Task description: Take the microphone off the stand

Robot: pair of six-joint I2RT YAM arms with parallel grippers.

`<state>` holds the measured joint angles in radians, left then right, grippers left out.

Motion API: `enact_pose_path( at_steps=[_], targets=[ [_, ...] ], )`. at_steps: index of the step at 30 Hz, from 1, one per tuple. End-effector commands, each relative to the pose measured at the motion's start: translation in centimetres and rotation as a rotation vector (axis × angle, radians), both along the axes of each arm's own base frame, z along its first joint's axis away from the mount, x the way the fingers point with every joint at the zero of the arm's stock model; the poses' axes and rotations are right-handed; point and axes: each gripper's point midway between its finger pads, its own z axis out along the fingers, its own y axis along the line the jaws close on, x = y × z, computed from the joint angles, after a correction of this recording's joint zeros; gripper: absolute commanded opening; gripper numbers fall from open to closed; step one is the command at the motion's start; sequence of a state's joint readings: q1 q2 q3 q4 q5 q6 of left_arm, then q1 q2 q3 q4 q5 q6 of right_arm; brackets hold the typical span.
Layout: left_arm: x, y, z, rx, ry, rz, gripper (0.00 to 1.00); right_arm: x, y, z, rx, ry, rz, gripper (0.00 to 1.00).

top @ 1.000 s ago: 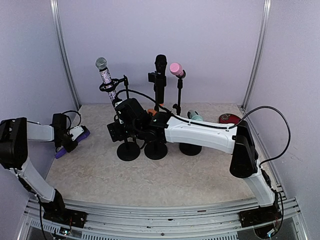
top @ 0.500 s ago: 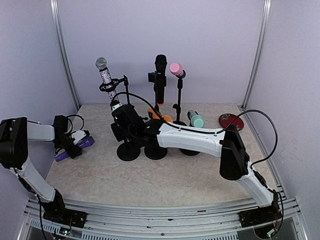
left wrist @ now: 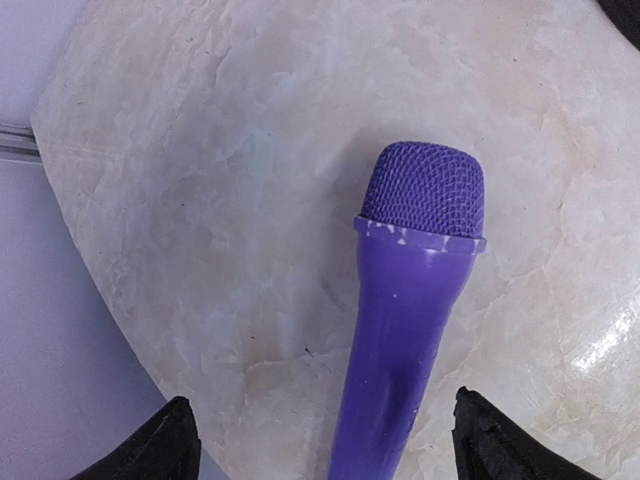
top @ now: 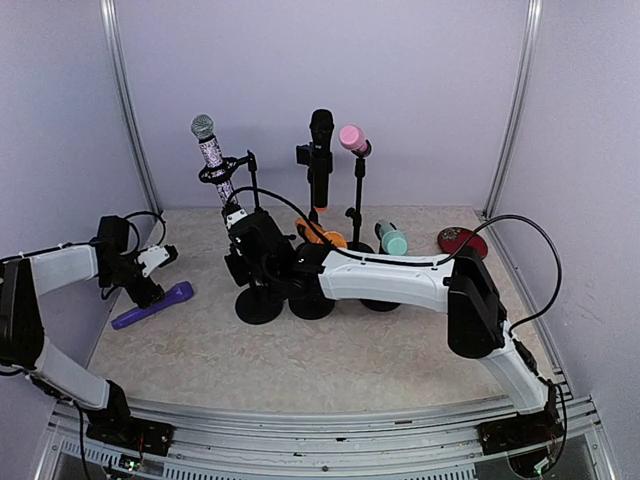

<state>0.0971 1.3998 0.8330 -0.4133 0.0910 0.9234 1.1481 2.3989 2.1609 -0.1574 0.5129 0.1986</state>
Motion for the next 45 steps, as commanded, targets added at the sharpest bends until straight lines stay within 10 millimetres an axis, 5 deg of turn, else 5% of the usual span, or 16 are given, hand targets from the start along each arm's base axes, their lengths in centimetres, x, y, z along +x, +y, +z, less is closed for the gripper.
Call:
enact_pose_path(
  at_steps=[1,9,13,18,23,26,34,45],
  targets=[
    [-1.4,0.1,-2.0,0.022,0.061,0.006,0.85,-4.0,0.0,6.8,0.101,-0.053,0.086,0.00],
    [-1.4,0.9,-4.1,0.061,0.078,0.035,0.84,-11.7,-2.4,8.2,0.148,-0.022,0.255,0.00],
    [-1.6,1.0,-5.0,0.063,0.094,0.042,0.83,-14.1,-5.6,9.1,0.176,-0.001,0.270,0.00],
    [-1.8,1.3,-5.5,0.075,0.102,0.049,0.82,-15.3,-10.8,7.1,0.159,0.051,0.216,0.00],
    [-2.1,0.2,-4.2,0.025,0.086,0.029,0.84,-15.6,-16.6,4.8,0.116,0.093,0.112,0.00],
    [-2.0,-0.5,-2.7,-0.013,0.060,0.026,0.98,-15.6,-19.8,3.7,0.073,0.113,0.051,0.00],
    [-1.7,-2.4,2.3,-0.131,0.010,0.014,0.99,-15.0,-28.7,3.6,0.025,0.140,-0.139,0.00],
    [-1.7,-3.9,5.9,-0.213,-0.023,0.000,0.99,-9.1,-39.8,2.9,-0.077,0.012,-0.482,0.00]
  ],
)
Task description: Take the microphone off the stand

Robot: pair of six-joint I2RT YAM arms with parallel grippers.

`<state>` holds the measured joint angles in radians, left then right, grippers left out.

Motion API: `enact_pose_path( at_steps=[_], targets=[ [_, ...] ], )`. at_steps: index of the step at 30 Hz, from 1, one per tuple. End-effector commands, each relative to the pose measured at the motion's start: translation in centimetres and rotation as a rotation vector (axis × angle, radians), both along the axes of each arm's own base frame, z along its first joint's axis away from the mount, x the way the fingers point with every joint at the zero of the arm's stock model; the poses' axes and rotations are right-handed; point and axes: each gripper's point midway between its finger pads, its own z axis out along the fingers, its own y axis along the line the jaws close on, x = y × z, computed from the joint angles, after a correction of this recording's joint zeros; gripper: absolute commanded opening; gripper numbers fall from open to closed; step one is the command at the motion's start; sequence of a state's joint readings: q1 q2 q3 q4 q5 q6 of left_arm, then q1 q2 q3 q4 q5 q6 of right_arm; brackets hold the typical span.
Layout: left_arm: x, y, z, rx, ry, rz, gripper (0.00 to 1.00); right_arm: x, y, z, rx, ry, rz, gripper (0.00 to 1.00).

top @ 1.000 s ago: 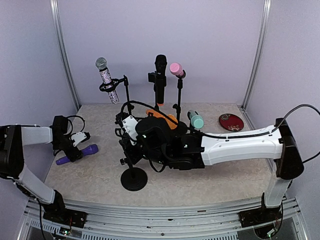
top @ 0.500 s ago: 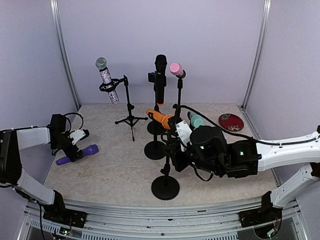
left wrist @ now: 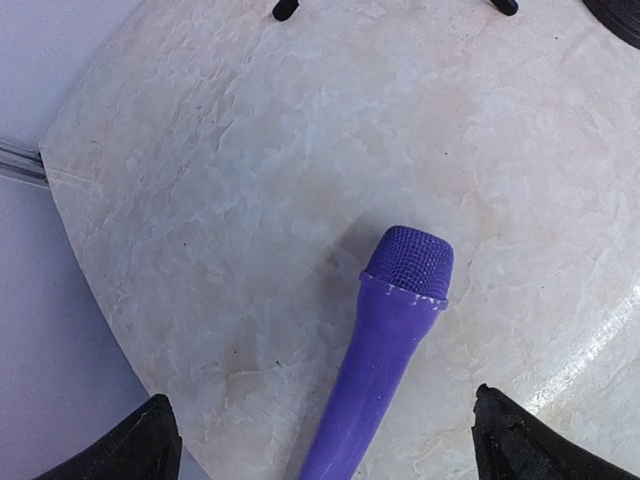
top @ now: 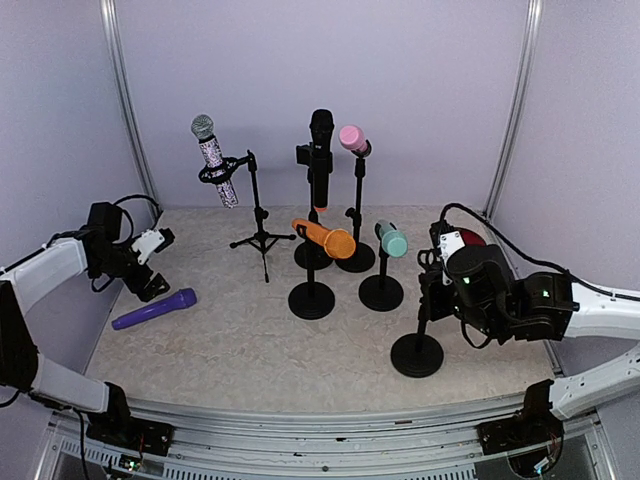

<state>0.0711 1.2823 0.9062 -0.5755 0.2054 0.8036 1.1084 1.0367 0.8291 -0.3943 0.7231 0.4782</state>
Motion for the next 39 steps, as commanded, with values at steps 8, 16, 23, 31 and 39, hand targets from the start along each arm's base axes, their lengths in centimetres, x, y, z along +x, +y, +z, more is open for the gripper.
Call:
enact_pose_path(
  at_steps=[8,16,23,31,39],
  targets=[
    [-0.2,-1.1,2.6,-0.065,-0.030,-0.004,0.99,9.7,-8.8,3.0,-0.053,-0.221,-0.271,0.00],
    [-0.3,-1.6,3.6,-0.092,-0.040,-0.006,0.99,16.8,-10.3,3.3,0.019,-0.248,-0.295,0.00],
    [-0.5,-2.1,4.4,-0.103,-0.047,-0.016,0.99,20.7,-9.9,4.1,0.039,-0.272,-0.310,0.00],
    [-1.3,-3.8,4.2,-0.139,-0.008,-0.046,0.99,20.2,-10.3,4.6,0.120,-0.238,-0.330,0.85],
    [-1.0,-5.5,4.0,-0.198,0.003,-0.068,0.99,16.3,-10.8,10.9,0.196,-0.284,-0.284,1.00]
  ],
)
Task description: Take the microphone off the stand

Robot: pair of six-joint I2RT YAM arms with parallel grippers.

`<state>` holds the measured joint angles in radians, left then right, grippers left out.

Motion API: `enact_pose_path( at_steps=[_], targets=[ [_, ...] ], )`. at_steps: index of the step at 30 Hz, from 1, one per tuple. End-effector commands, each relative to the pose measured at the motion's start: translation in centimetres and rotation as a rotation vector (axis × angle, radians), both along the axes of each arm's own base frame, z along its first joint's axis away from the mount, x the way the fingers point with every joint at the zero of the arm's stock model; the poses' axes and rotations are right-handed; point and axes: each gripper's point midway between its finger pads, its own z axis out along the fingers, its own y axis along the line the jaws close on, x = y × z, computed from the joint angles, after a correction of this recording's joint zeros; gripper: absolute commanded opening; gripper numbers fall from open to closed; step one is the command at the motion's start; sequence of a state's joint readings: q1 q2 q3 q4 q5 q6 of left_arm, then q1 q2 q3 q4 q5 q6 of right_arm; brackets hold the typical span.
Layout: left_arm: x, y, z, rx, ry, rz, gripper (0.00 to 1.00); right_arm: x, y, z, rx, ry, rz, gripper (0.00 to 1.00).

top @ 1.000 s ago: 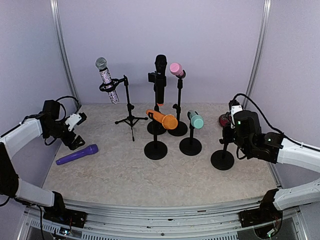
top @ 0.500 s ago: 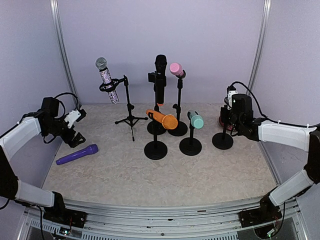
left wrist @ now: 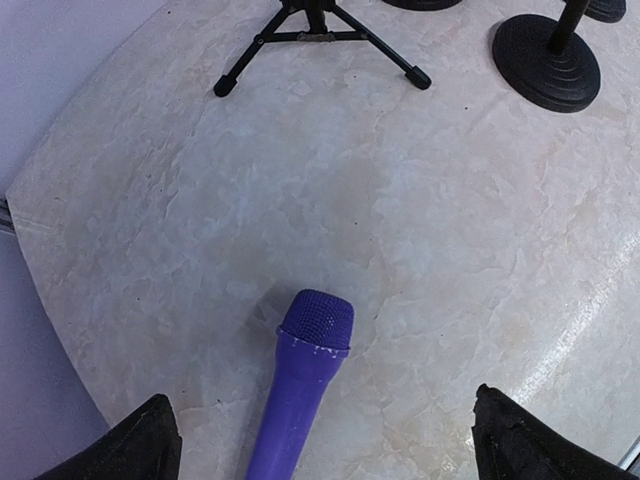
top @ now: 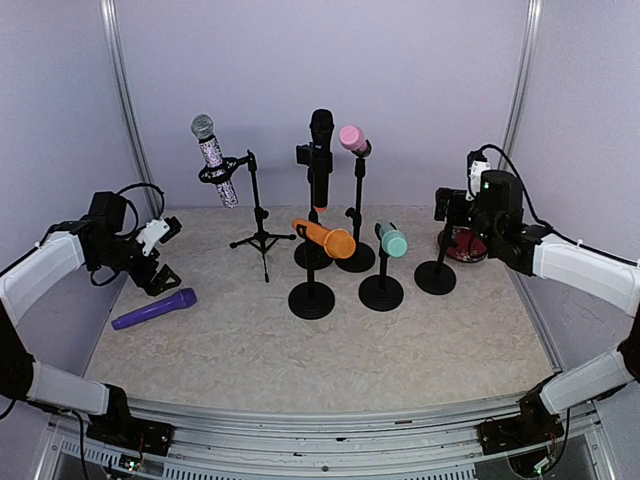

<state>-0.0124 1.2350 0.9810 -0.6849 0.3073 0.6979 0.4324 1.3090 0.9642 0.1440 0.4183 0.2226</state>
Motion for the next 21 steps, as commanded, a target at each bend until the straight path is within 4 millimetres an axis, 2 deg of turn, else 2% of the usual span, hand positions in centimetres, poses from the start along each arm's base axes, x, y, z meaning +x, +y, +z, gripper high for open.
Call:
enact_pose_path(
  at_steps=[1,5,7,10,14,16,18,21],
  targets=[
    [0.3,-1.1,0.8,-0.063,-0.005,-0.006,0.99,-2.3,0.0,5.5,0.069,-0.060,0.035,1.00],
    [0.7,-1.4,1.4,-0.096,-0.011,0.004,0.99,-5.8,3.6,9.3,0.048,-0.120,0.134,1.00],
    [0.7,-1.7,1.6,-0.116,-0.010,0.001,0.99,-7.7,6.5,10.6,0.042,-0.132,0.202,1.00],
    [0.5,-2.1,1.9,-0.138,-0.006,-0.008,0.99,-10.9,12.1,11.5,0.013,-0.133,0.325,1.00],
    [0.3,-2.3,2.0,-0.152,-0.002,-0.012,0.99,-14.2,19.8,10.0,-0.069,-0.075,0.456,1.00],
    [0.3,-2.4,2.1,-0.156,0.001,-0.013,0.99,-15.0,23.0,8.6,-0.112,-0.040,0.510,1.00],
    [0.2,-2.4,2.2,-0.159,0.000,-0.011,0.99,-15.0,25.0,7.1,-0.135,0.006,0.546,1.00],
    [0.0,-2.5,2.5,-0.161,-0.003,-0.016,0.99,-14.9,26.6,5.3,-0.143,0.056,0.570,1.00]
  ],
)
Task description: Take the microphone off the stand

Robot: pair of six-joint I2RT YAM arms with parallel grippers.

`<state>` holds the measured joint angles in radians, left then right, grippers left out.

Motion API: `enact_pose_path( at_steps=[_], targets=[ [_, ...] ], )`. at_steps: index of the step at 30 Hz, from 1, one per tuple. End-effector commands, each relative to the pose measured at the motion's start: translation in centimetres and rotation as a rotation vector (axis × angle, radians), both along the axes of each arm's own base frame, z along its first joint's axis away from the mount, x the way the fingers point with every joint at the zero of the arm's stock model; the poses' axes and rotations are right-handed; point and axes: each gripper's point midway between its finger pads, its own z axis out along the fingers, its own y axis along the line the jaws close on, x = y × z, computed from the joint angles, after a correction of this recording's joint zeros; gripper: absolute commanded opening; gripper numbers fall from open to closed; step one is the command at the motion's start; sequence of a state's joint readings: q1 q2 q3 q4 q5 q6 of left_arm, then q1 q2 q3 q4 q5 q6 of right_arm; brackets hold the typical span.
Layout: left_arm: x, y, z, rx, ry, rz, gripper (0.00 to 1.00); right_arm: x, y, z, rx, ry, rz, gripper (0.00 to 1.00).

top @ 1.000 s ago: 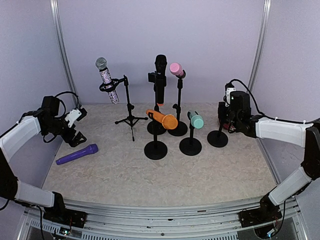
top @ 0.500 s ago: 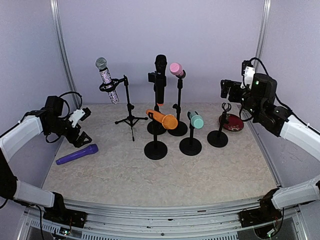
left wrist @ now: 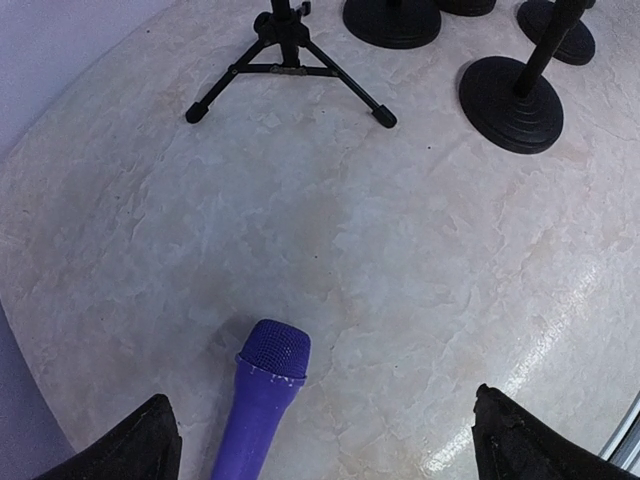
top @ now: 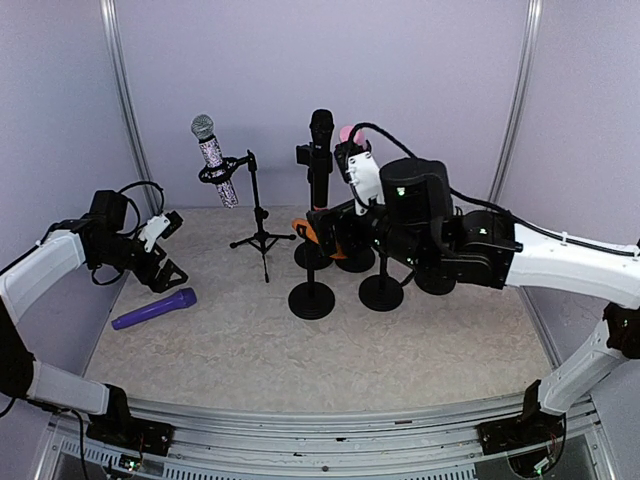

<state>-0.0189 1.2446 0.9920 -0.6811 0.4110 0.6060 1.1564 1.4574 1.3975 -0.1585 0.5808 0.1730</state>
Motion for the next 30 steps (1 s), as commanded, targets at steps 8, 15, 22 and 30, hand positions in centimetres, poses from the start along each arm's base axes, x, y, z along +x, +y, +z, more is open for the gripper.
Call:
enact_pose_path(
  at_steps=[8,15,22,30],
  targets=[
    [-0.2,-0.8,2.5,-0.033,-0.057,-0.026,0.99,0.0,2.0,-6.6,-0.106,0.178,0.003,0.97],
    [-0.1,-1.3,2.5,-0.042,-0.055,-0.040,0.99,0.0,2.3,-9.0,-0.125,0.227,-0.011,0.79],
    [0.1,-2.2,2.9,-0.054,-0.065,-0.054,0.99,0.5,3.3,-8.5,-0.101,0.213,-0.017,0.39],
    [1.2,-7.1,3.5,-0.132,-0.063,-0.118,0.96,0.4,5.6,-7.5,-0.031,0.191,0.029,0.05]
  ],
)
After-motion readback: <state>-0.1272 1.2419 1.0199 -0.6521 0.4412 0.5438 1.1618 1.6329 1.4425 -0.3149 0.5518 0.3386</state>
